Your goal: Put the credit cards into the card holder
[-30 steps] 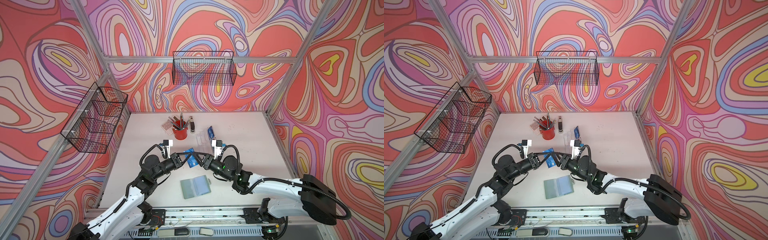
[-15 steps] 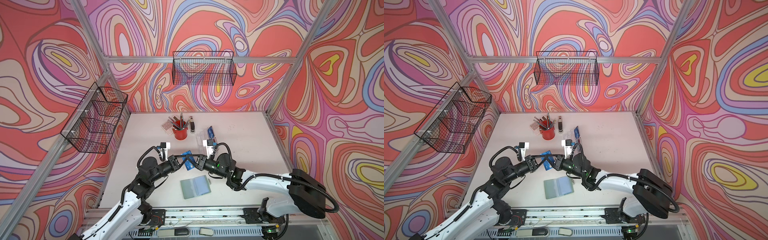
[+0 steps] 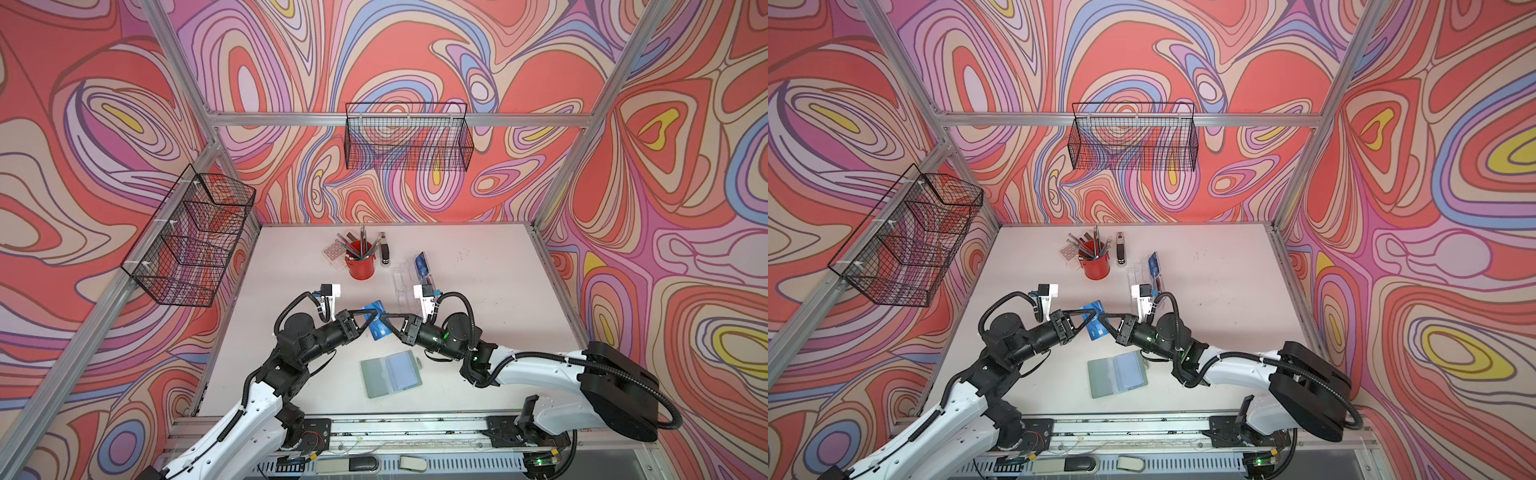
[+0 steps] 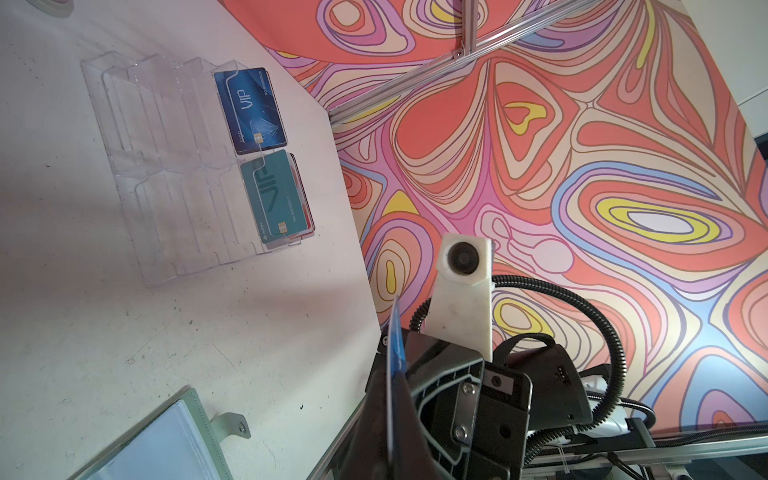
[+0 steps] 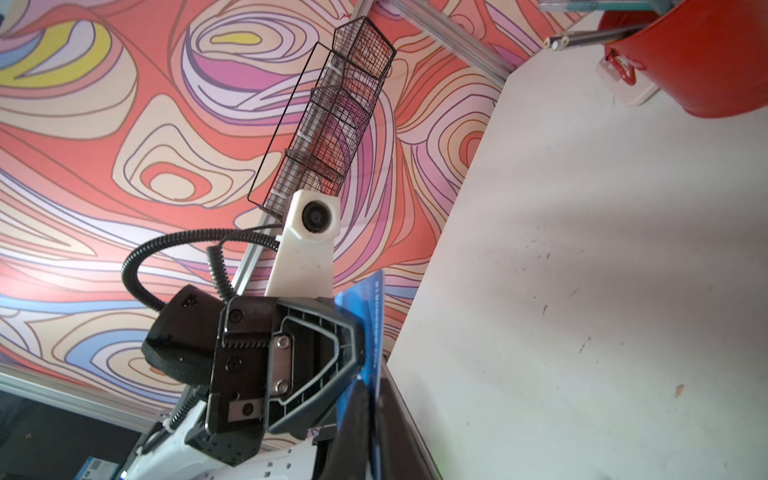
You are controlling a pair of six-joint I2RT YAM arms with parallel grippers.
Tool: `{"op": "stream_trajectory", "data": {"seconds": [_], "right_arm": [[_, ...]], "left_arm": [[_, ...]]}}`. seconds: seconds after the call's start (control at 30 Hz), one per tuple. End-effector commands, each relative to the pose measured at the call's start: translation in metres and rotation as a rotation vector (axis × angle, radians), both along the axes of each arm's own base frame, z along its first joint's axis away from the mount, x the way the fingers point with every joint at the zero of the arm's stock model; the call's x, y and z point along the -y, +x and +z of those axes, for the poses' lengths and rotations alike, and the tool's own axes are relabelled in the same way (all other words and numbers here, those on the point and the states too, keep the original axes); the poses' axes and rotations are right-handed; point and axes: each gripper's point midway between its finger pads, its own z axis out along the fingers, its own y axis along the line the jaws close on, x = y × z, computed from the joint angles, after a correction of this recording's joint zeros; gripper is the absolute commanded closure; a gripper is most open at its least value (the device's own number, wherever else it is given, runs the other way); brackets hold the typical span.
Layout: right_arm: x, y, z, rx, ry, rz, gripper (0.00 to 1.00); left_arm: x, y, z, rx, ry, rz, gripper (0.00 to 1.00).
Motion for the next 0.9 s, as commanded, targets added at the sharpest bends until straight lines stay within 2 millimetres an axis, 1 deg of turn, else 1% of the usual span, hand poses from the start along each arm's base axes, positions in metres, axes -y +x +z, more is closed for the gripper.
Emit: {"op": "stream_trajectory", "data": {"seconds": [0.0,0.03,0.07,0.1,0.17,0.23,0.27,0.33,0.4,0.47,0.57,0.67,0.8,0.87], "right_arm": [[-0.001,-0.003,-0.002,-0.001,-0.005,0.008,1.00],[0.004,0.002,-0.009,-0.013,-0.044,-0.033,1.00],[0.011,0.007,-0.018,-0.034,-0.094,-0.081,1.00],[0.018,0.011,-0.026,-0.049,-0.131,-0.124,1.00],[0.038,0.015,-0.044,-0.086,-0.181,-0.205,1.00],[0.051,0.014,-0.061,-0.119,-0.203,-0.243,1.00],[0.055,0.012,-0.070,-0.136,-0.214,-0.249,1.00],[0.059,0.006,-0.085,-0.159,-0.222,-0.248,1.00],[0.060,-0.001,-0.097,-0.170,-0.242,-0.251,1.00],[0.056,-0.009,-0.109,-0.177,-0.277,-0.248,1.00],[0.049,-0.018,-0.123,-0.189,-0.317,-0.226,1.00],[0.049,-0.020,-0.141,-0.210,-0.351,-0.227,1.00],[0.043,-0.024,-0.156,-0.225,-0.356,-0.206,1.00],[0.039,-0.024,-0.163,-0.232,-0.362,-0.200,1.00]], "left_arm": [[0.001,-0.002,0.004,-0.006,0.029,-0.016,0.55],[-0.004,-0.002,-0.005,-0.032,0.078,0.014,0.38],[-0.012,-0.002,-0.016,-0.064,0.132,0.052,0.30],[-0.020,-0.002,-0.025,-0.086,0.171,0.091,0.28],[-0.041,-0.006,-0.048,-0.117,0.251,0.180,0.34],[-0.057,-0.011,-0.065,-0.136,0.301,0.242,0.33],[-0.063,-0.014,-0.072,-0.143,0.324,0.258,0.33],[-0.068,-0.022,-0.084,-0.157,0.366,0.247,0.33],[-0.067,-0.030,-0.093,-0.175,0.398,0.207,0.35],[-0.063,-0.037,-0.103,-0.195,0.415,0.157,0.37],[-0.056,-0.046,-0.124,-0.248,0.424,0.094,0.40],[-0.053,-0.053,-0.144,-0.301,0.438,0.053,0.42],[-0.046,-0.061,-0.168,-0.374,0.413,0.007,0.47],[-0.043,-0.060,-0.173,-0.376,0.393,-0.001,0.48]]}}
